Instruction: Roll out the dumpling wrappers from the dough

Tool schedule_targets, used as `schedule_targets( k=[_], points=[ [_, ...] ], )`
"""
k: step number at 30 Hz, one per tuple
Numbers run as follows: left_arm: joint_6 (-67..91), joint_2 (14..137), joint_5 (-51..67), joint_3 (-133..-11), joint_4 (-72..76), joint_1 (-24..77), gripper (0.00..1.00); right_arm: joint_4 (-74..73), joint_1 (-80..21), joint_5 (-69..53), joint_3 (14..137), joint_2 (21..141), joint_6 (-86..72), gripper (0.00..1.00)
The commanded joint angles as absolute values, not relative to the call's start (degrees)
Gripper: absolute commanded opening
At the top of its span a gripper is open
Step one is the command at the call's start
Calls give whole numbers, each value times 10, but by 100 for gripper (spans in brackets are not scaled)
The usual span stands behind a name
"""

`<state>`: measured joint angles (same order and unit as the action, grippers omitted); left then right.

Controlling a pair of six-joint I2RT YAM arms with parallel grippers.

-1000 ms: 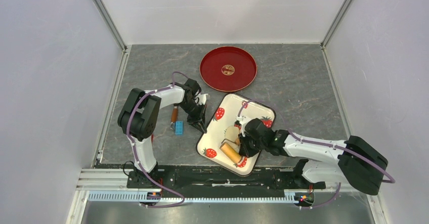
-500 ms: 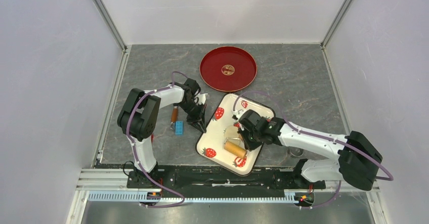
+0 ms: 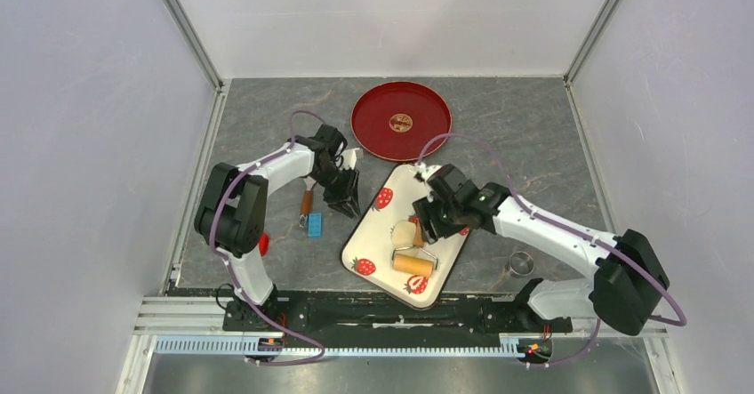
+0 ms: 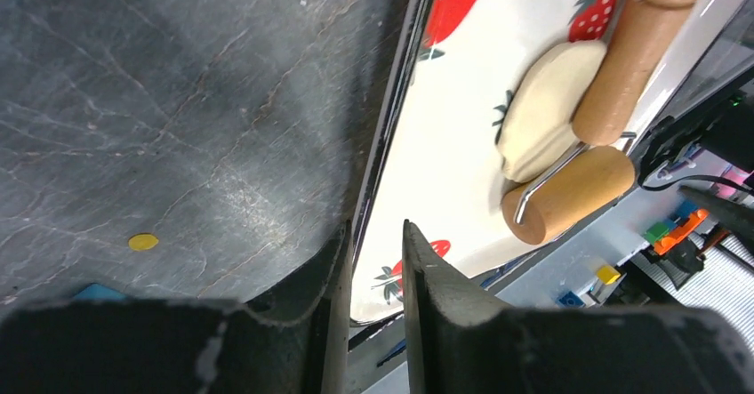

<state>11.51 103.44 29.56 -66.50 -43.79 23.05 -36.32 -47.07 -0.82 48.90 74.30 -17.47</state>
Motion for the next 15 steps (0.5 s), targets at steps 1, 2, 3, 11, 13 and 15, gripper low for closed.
schedule_targets(
  k=[1, 2, 3, 11, 13, 15],
  points=[
    [104, 1015, 293, -687, -435, 230, 31, -351, -377, -66, 517, 731, -183, 62],
    [105, 1017, 293, -687, -435, 231, 31, -343, -359, -83, 517, 734, -186, 64],
    [105, 1019, 294, -687, -435, 231, 31, -335, -341, -99, 519, 744, -192, 66],
    [105, 1016, 290, -672, -435, 232, 31, -318, -318, -142, 573, 855, -219, 82],
    [105, 1014, 288, -669, -435, 232, 31, -312, -319, -137, 586, 884, -225, 79],
    [104, 1013, 288, -665, -435, 233, 31, -318, -318, -128, 602, 917, -225, 75]
  ],
)
